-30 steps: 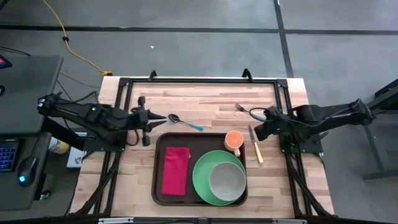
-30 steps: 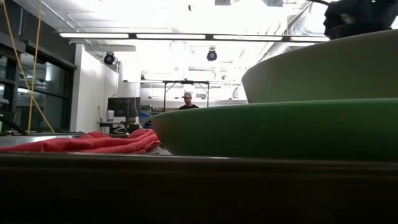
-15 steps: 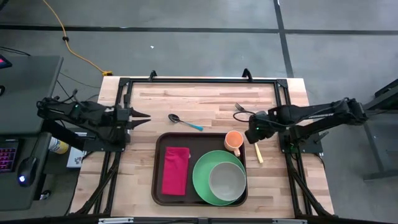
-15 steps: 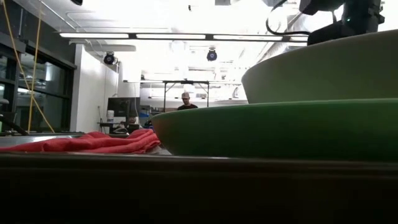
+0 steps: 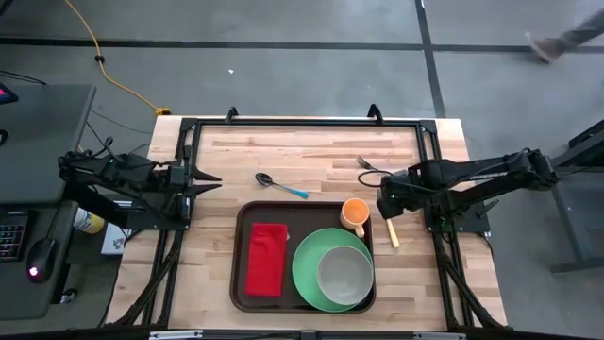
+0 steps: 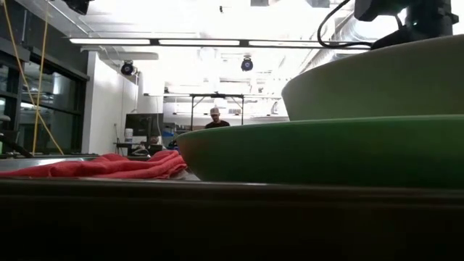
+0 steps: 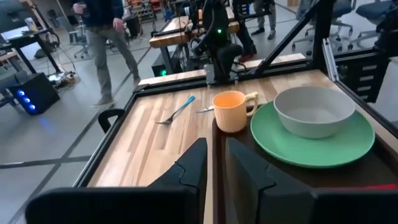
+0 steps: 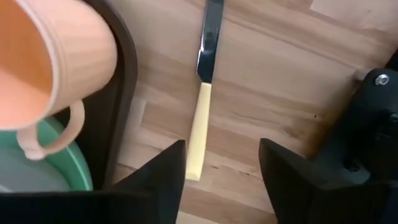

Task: Set up tray
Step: Put the yellow knife to the left of the green plate on the red napkin on the brown serving tray

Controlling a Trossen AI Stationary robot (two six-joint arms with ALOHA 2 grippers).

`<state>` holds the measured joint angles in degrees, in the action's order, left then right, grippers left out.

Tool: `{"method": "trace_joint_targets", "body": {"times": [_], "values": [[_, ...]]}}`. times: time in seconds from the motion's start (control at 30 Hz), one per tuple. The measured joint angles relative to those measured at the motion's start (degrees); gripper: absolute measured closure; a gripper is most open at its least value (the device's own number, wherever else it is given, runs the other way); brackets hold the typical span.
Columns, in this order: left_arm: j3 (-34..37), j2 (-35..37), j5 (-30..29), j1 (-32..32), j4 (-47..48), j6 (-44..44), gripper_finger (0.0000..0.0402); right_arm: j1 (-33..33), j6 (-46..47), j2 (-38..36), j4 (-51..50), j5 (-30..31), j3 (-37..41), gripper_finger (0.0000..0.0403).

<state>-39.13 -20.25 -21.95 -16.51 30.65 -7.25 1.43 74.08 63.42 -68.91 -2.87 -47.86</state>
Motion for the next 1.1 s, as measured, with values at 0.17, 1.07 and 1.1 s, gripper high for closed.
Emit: {"method": "trace_joint_targets", "body": {"times": [0.17, 1.07, 1.1], "values": [[0.0, 0.0, 0.0, 0.0, 0.0, -0.3, 0.0314, 1.5, 3.8, 0.5, 2.2, 1.6, 0.8, 0.0204], [0.0, 0.0, -0.2, 0.0, -0.1, 1.0, 0.0314, 3.8, 11.0, 0.5, 32.9, -8.1, 24.7, 0.0211], [0.0, 0.0, -0.2, 0.0, -0.1, 1.1, 0.0314, 3.8, 11.0, 0.6, 33.2, -8.1, 24.7, 0.0213]]}}
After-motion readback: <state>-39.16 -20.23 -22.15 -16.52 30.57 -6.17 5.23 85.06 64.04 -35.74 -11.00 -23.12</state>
